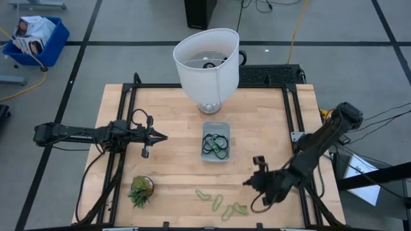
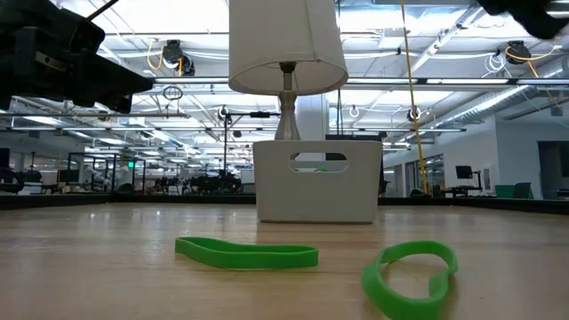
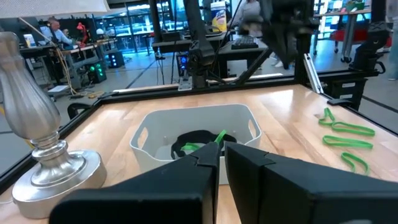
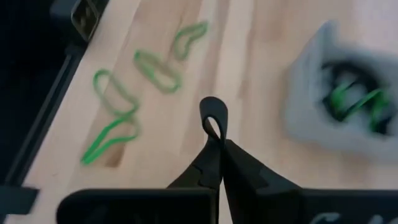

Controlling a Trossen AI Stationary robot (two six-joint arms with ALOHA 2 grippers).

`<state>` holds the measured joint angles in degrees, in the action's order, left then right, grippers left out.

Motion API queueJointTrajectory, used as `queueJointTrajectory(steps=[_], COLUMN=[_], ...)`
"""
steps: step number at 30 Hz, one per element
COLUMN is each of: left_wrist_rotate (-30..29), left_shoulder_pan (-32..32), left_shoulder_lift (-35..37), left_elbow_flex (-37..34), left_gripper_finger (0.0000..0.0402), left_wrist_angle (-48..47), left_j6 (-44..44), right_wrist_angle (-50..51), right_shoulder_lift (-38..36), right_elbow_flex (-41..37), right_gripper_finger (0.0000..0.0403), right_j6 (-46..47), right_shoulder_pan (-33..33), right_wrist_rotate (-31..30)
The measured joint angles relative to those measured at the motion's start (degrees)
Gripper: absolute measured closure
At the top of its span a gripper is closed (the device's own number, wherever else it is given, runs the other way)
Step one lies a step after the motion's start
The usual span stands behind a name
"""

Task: Pick and place rubber bands into bin
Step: Put the black rubber band into the gray bin

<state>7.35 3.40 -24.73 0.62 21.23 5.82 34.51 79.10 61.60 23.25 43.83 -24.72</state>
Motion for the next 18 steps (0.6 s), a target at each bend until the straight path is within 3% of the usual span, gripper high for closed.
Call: queueJointTrajectory(steps=[8, 18], left_wrist_rotate=[0.01, 0.01], left_shoulder_pan=[0.0, 0.0], left_shoulder_lift=[0.0, 0.0], left_elbow_flex=[0.0, 0.0], left_gripper_finger=[0.0366, 0.0366], left_wrist_angle=[-0.65, -1.36], left_j6=[1.05, 1.4], right_wrist_angle=[-2.12, -22.97], right_shoulder_lift=[-16.22, -41.19], right_elbow_flex=[-5.68, -28.98], right_gripper_finger=[0.0402, 0.0402], right_j6=[-12.23, -19.88], right_shoulder_pan=[-4.01, -7.59], right_wrist_rotate=[-2.55, -0.52])
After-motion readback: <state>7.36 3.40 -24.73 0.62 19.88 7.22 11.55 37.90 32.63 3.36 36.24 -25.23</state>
